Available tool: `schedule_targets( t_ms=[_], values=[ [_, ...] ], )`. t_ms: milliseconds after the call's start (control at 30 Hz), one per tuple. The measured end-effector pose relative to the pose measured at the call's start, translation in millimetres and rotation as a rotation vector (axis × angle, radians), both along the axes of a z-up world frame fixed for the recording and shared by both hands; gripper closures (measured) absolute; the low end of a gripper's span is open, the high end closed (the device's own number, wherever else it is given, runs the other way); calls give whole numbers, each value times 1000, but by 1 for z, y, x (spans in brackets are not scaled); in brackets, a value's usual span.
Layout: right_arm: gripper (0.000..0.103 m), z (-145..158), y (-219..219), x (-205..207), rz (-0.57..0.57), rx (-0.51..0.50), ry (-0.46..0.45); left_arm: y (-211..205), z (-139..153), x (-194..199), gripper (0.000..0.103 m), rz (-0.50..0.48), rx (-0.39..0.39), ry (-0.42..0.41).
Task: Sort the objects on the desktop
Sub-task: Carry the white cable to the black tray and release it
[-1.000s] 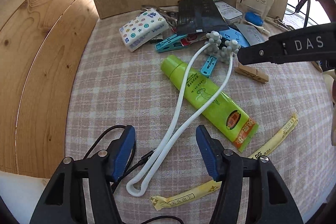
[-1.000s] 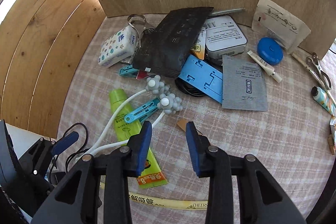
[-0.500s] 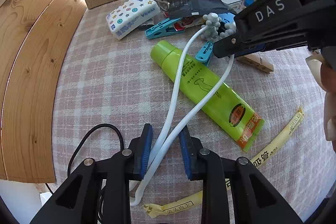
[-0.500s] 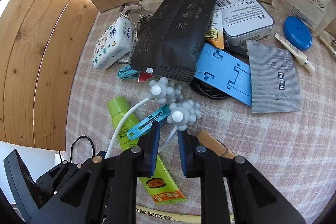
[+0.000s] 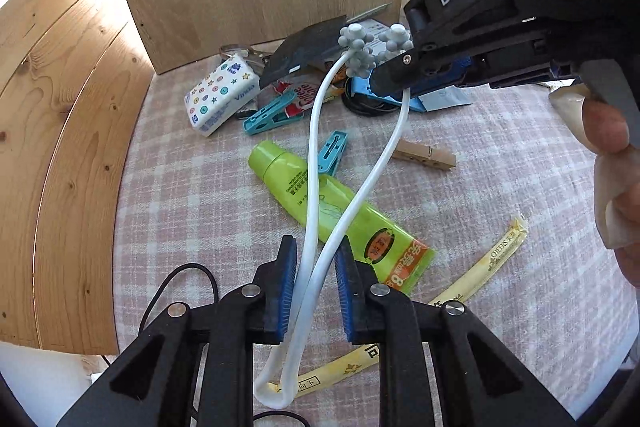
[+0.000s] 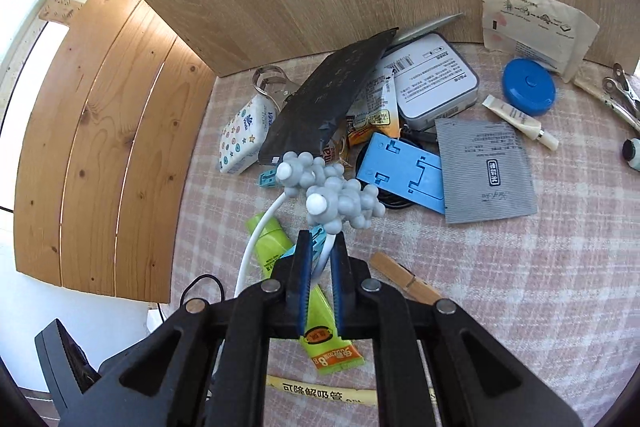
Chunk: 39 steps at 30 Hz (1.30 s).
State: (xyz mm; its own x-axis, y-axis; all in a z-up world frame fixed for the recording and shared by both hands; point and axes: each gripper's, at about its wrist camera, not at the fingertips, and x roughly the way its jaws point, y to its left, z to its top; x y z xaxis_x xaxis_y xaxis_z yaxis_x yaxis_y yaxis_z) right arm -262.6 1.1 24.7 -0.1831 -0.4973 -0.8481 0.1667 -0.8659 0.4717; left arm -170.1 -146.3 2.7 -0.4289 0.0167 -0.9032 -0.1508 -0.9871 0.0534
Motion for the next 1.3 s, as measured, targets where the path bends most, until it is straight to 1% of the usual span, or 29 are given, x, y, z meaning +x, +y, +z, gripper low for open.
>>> schedule_targets(
  t_ms=[67, 100, 167, 233, 267, 300, 333, 433, 467, 500, 533, 567, 633, 667, 733, 767, 900, 1033, 1067, 1133, 1300],
  values=[
    [94, 11, 8, 3, -9, -9, 22, 11, 3, -2, 85, -6, 1, 18],
    [94, 16, 13, 4, -15, -11, 34, 21, 13, 10, 85, -11, 2, 28],
    [94, 27, 25, 8, -30, -14, 57, 37, 23, 18, 85, -23, 3, 42],
    [95, 35, 40, 11, -52, -19, 70, 66, 39, 33, 86, -49, -1, 52],
    [95, 39, 49, 12, -65, -23, 74, 76, 40, 38, 86, -56, -3, 55],
    [95, 42, 59, 14, -79, -25, 78, 83, 32, 33, 86, -67, -5, 59],
    [95, 44, 68, 15, -95, -25, 81, 96, 32, 31, 86, -86, -5, 63],
    [95, 49, 104, 21, -152, -21, 90, 141, 45, 41, 86, -135, 1, 71],
    [95, 51, 118, 24, -173, -21, 92, 146, 46, 41, 86, -141, 1, 72],
    [95, 52, 133, 27, -194, -21, 93, 162, 48, 42, 86, -162, 3, 74],
    [95, 52, 147, 31, -217, -20, 94, 174, 49, 42, 86, -155, -3, 80],
    [95, 52, 162, 34, -241, -17, 96, 189, 50, 42, 86, -172, -2, 81],
    [95, 51, 195, 43, -297, -13, 96, 227, 50, 41, 86, -238, 5, 82],
    [95, 51, 212, 47, -327, -14, 95, 239, 53, 43, 86, -256, 7, 83],
    [95, 51, 248, 58, -388, -13, 93, 282, 54, 45, 86, -323, 22, 84],
    [95, 52, 266, 64, -418, -11, 93, 293, 55, 46, 86, -339, 25, 84],
    [95, 55, 336, 90, -531, 2, 97, 365, 60, 50, 86, -444, 43, 85],
    [95, 57, 400, 111, -634, 13, 101, 443, 65, 47, 86, -551, 33, 91],
    [95, 58, 415, 114, -658, 11, 101, 453, 66, 44, 86, -563, 29, 92],
    [95, 61, 446, 116, -699, 4, 103, 485, 69, 37, 86, -601, 16, 97],
    [95, 67, 507, 115, -781, 0, 112, 537, 72, 18, 85, -663, -5, 107]
  ],
)
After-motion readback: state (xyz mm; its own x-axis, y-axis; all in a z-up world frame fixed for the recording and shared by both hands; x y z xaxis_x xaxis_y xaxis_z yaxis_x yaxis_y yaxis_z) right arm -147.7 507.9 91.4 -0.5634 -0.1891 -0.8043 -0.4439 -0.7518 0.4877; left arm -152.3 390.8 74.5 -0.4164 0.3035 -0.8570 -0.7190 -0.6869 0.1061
